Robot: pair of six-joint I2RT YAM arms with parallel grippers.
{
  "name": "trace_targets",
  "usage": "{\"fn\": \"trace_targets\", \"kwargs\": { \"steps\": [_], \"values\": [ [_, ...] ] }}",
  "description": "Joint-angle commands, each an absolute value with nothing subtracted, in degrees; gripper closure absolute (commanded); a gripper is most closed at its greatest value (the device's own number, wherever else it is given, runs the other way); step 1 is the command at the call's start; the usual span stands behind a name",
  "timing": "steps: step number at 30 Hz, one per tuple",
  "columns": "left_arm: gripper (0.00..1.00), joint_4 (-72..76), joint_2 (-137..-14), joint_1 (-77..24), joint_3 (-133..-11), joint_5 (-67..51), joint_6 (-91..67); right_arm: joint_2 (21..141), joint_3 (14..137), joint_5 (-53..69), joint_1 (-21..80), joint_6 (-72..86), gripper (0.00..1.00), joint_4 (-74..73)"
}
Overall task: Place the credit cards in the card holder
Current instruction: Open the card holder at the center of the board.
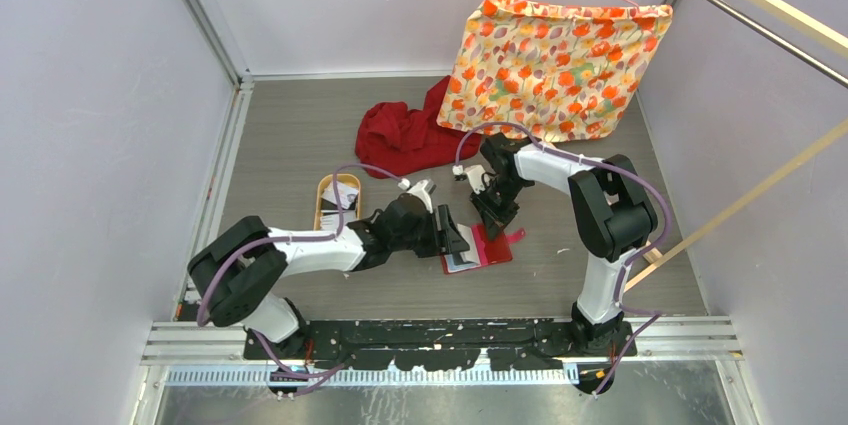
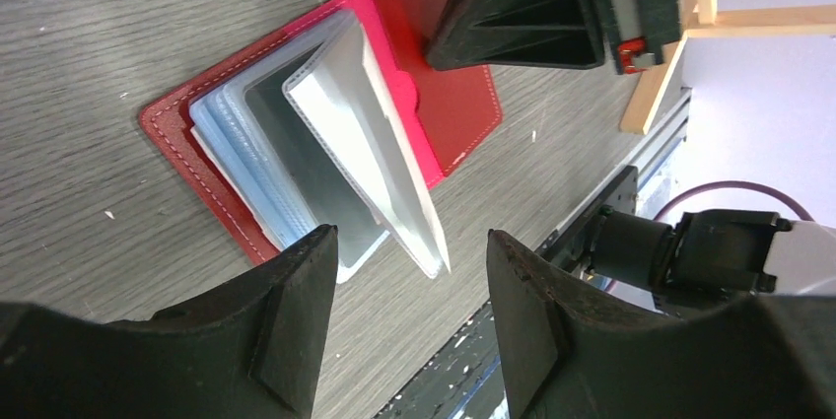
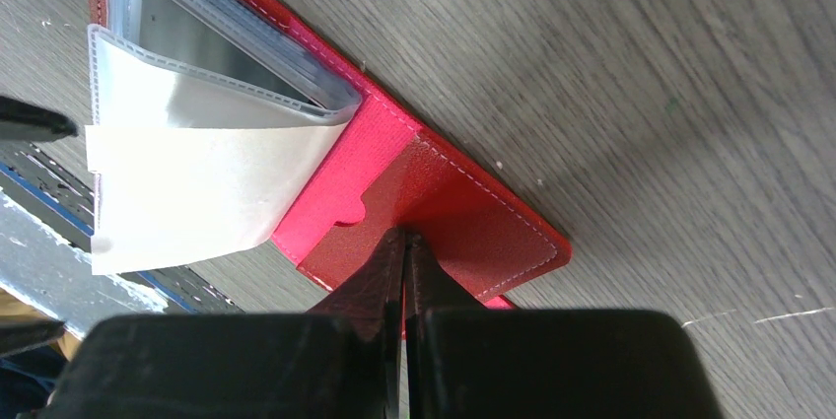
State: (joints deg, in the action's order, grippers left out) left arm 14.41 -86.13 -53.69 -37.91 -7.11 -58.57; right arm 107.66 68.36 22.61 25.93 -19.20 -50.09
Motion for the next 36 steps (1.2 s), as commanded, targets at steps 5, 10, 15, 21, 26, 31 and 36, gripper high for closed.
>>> {"fn": "trace_targets", "kwargs": {
  "steps": [5, 10, 15, 21, 26, 31, 36],
  "values": [
    [0.41, 18.10, -90.31, -54.05, -39.11, -7.33, -59.65, 109.05, 68.55, 22.59, 26.66, -19.79, 0.95, -50.62],
    [0.41, 18.81, -91.77, -54.05, -39.41, -7.92, -59.92, 109.05, 68.60, 22.63, 26.69, -19.84, 0.95, -50.69],
    [0.42, 20.09, -92.98, -54.05, -39.79, -8.91, -60.37, 109.11, 68.59, 22.74, 26.68, -19.88, 0.95, -50.71],
    [0.44, 22.03, -93.42, -54.05, -40.25, -10.13, -61.08, 109.13, 68.64, 23.11, 26.74, -19.94, 0.95, -50.81],
    [0.44, 24.40, -92.23, -54.05, -40.43, -10.88, -61.59, 109.16, 68.73, 23.44, 26.84, -19.96, 0.95, -50.90],
    [0.44, 28.68, -92.80, -54.03, -40.34, -11.77, -62.83, 109.01, 68.82, 23.72, 26.84, -20.06, 0.95, -51.06],
    [0.45, 33.06, -94.82, -54.05, -40.13, -12.95, -64.51, 108.74, 68.90, 24.03, 26.93, -20.18, 0.95, -51.23]
  ]
}}
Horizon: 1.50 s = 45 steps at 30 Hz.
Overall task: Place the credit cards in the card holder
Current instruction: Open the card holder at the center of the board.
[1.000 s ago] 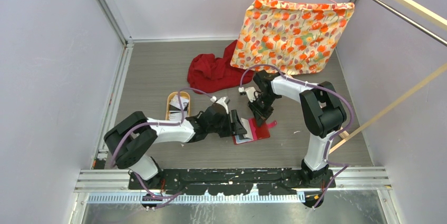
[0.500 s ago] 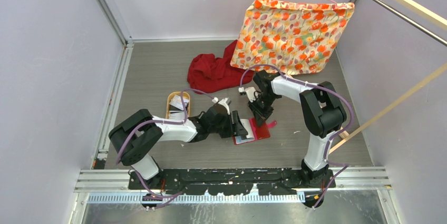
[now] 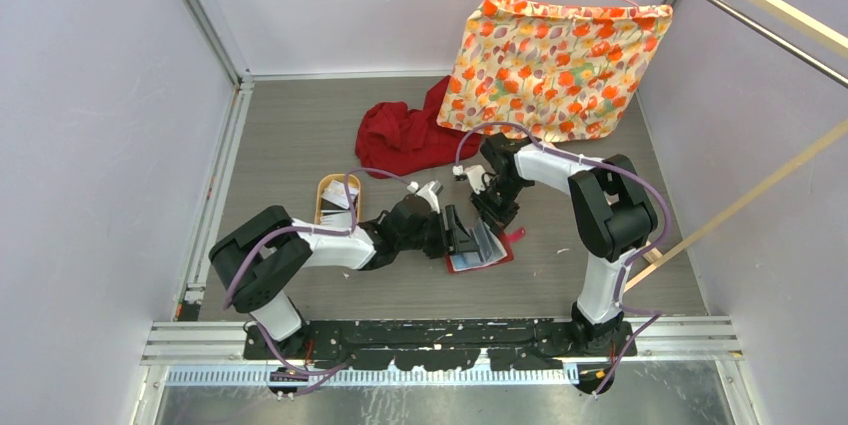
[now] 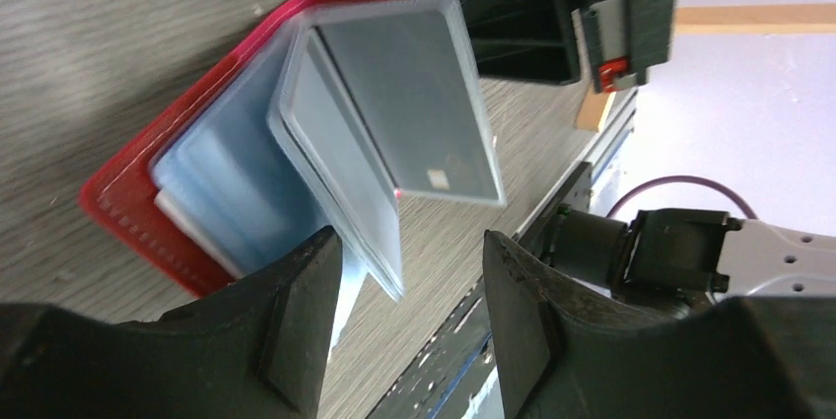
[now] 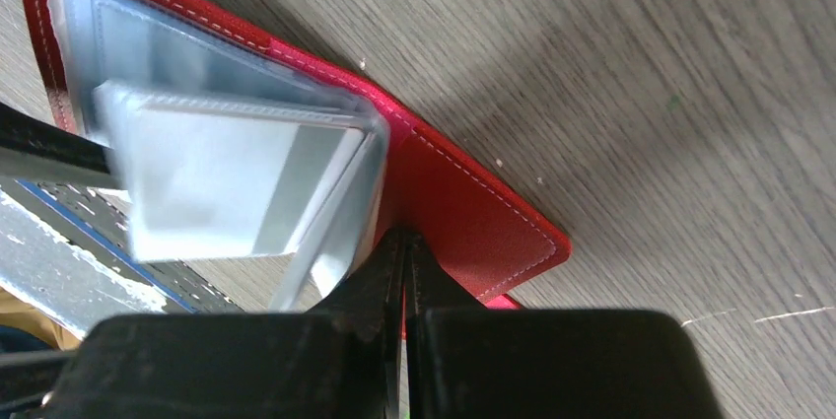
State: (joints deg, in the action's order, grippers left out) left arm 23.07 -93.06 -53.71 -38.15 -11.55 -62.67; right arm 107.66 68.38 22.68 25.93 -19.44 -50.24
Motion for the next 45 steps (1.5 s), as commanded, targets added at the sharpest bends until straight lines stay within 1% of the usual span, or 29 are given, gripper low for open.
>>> {"fn": "trace_targets", "kwargs": {
  "steps": [1, 12, 20, 25, 33, 38, 40, 42, 45],
  "values": [
    [0.45, 33.91, -95.10, -54.05, -40.04, -13.07, -64.85, 108.73, 68.91, 24.04, 26.84, -20.13, 0.95, -51.28],
    [0.45, 38.87, -97.32, -54.05, -41.11, -14.66, -65.84, 106.42, 69.25, 26.46, 26.67, -20.60, 0.93, -51.67],
    [0.45, 39.46, -100.34, -54.05, -41.99, -14.91, -66.06, 100.53, 69.29, 29.26, 23.41, -21.43, 0.80, -52.65],
    [0.45, 40.41, -102.30, -54.05, -43.07, -15.46, -66.39, 97.71, 69.08, 29.50, 21.62, -21.96, 0.78, -53.04],
    [0.46, 41.60, -104.11, -54.05, -44.36, -16.32, -65.88, 92.92, 68.65, 36.87, 17.31, -23.14, 0.77, -54.58],
    [0.49, 41.61, -103.97, -54.05, -43.94, -15.37, -64.62, 94.33, 68.82, 42.28, 17.11, -25.04, 0.77, -56.63],
    [0.51, 40.98, -102.88, -54.05, -43.38, -14.77, -63.63, 96.42, 68.86, 42.92, 17.14, -25.20, 0.78, -57.22],
    [0.52, 39.29, -100.13, -54.04, -42.70, -13.38, -61.94, 99.41, 69.53, 43.25, 17.21, -25.89, 0.82, -58.52],
    [0.52, 32.96, -95.14, -54.05, -42.04, -11.34, -57.59, 103.97, 70.43, 42.29, 17.74, -26.29, 0.88, -59.38]
  ]
}}
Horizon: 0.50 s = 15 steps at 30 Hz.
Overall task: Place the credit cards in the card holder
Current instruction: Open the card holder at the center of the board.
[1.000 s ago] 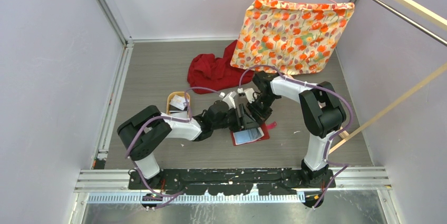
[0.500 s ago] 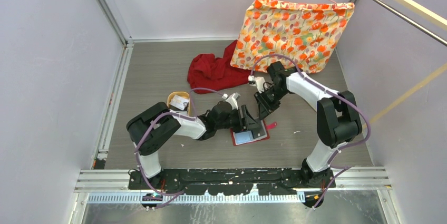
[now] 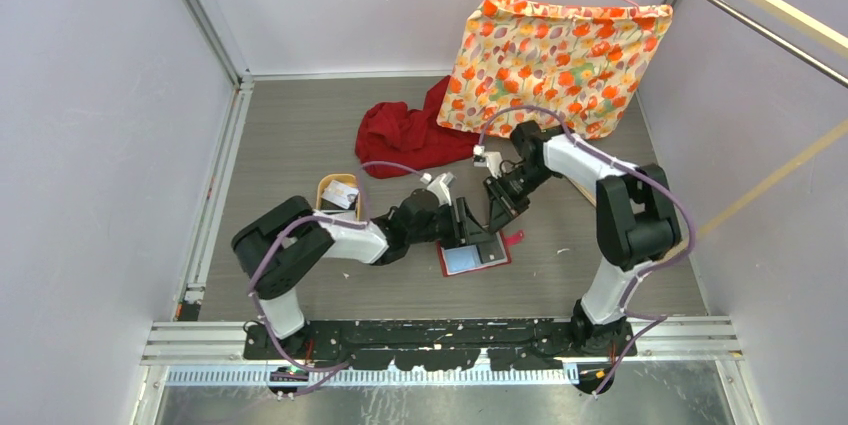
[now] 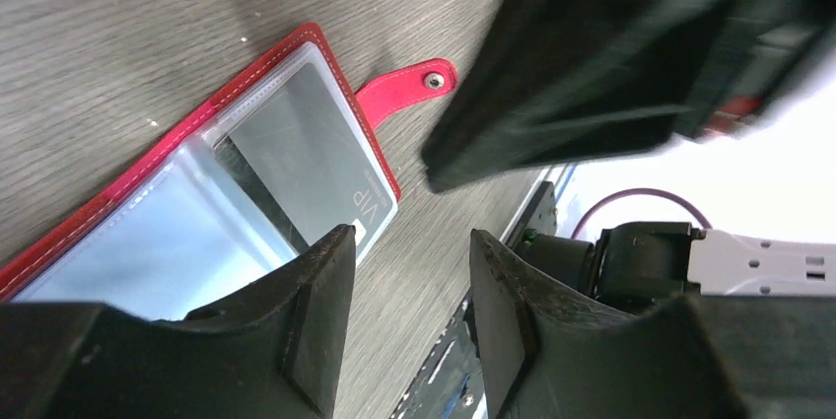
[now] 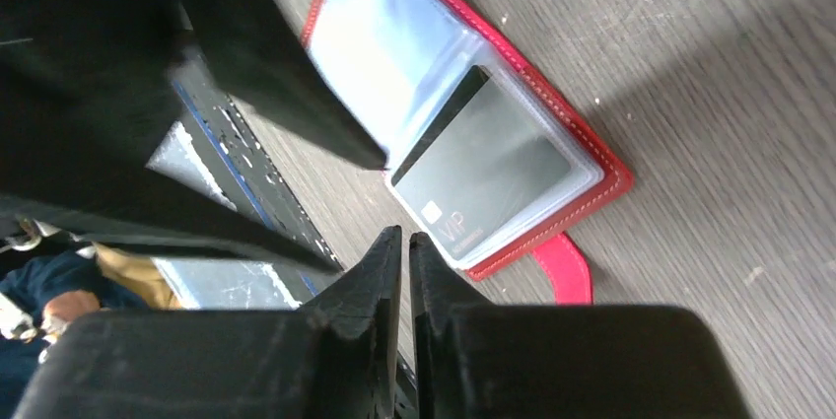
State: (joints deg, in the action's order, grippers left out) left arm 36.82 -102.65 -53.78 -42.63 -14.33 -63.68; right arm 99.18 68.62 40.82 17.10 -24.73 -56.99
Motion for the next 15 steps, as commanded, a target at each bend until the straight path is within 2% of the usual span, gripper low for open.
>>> {"fn": "trace_targets", "kwargs": {
  "steps": [1, 10, 13, 15],
  "values": [
    [0.52, 30.69, -93.35, -54.05, -41.87, -10.56, -56.12, 104.86, 70.44, 41.16, 18.18, -26.09, 0.88, -59.08],
    [0.49, 12.69, -76.43, -53.97, -39.74, -0.78, -42.67, 109.13, 70.31, 31.73, 20.34, -24.02, 0.89, -55.99],
    [0.45, 5.09, -71.20, -53.18, -40.63, 3.38, -37.78, 107.47, 70.38, 31.83, 20.31, -25.08, 0.89, -56.51],
    [0.38, -1.56, -67.30, -52.13, -41.45, 5.34, -34.53, 104.58, 70.52, 33.09, 20.31, -26.96, 0.89, -57.57]
  ]
}}
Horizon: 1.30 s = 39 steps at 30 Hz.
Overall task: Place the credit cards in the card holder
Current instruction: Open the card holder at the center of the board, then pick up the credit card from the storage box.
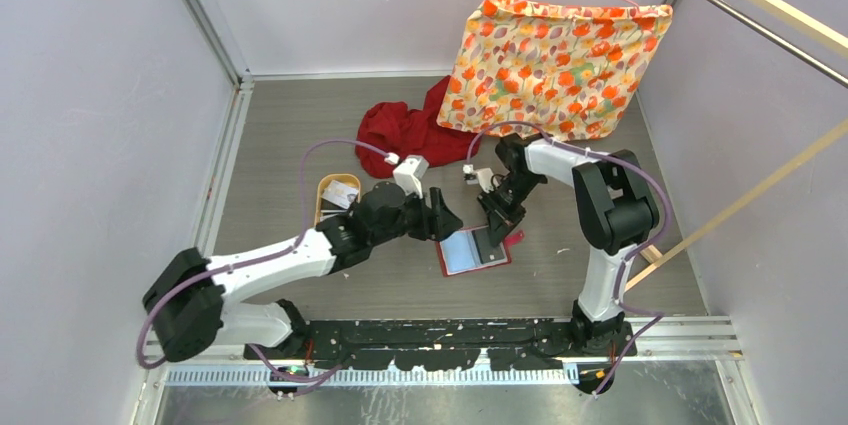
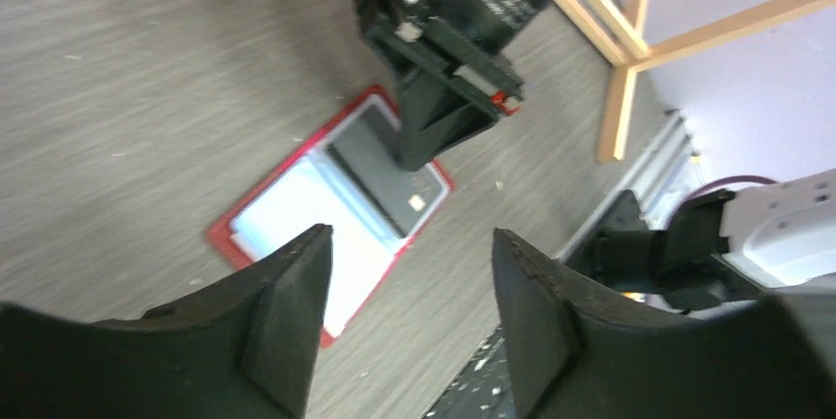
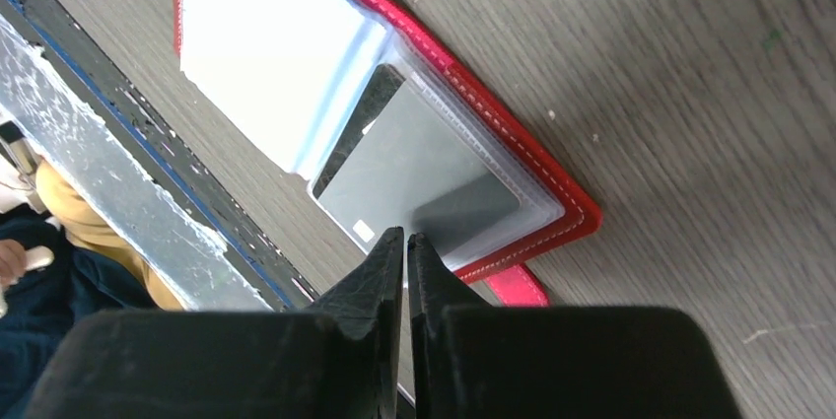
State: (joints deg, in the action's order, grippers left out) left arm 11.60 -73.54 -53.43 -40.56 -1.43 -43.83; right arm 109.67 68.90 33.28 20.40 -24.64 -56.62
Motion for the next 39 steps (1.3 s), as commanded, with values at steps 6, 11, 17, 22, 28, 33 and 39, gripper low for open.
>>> {"fn": "trace_targets", "kwargs": {
  "steps": [6, 11, 17, 22, 28, 33, 39],
  "values": [
    [0.01, -14.51, -55.28, -49.49, -42.36, 12.01, -27.73, 89.34, 69.39, 39.53, 20.34, -36.43, 0.86, -59.97],
    [0.00, -19.17, -46.87, -47.28, -41.52, 13.56, -24.54, 76.98, 66.94, 42.55, 20.38, -36.14, 0.61, -53.00],
    [0.00, -28.81, -49.41, -39.96, -47.13, 16.51, -21.19, 79.21, 75.85, 52.84, 20.34, -39.44, 0.34, -60.30],
    [0.11, -35.77, -58.35, -28.15, -53.97, 9.42, -26.42, 81.65, 73.19, 51.45, 19.51, -40.90, 0.34, -60.48],
    [0.18, -24.40, -58.44, -19.46, -45.51, 0.91, -46.92, 82.62, 69.13, 51.06, 17.04, -39.12, 0.34, -56.71],
    [0.21, -14.90, -57.73, -17.49, -38.08, 2.02, -61.95, 86.64, 71.11, 51.43, 17.01, -40.45, 0.38, -59.63],
    [0.22, -8.54, -60.24, -15.71, -33.73, 0.26, -68.88, 88.58, 72.13, 51.80, 16.96, -41.95, 0.39, -61.41]
  ]
}}
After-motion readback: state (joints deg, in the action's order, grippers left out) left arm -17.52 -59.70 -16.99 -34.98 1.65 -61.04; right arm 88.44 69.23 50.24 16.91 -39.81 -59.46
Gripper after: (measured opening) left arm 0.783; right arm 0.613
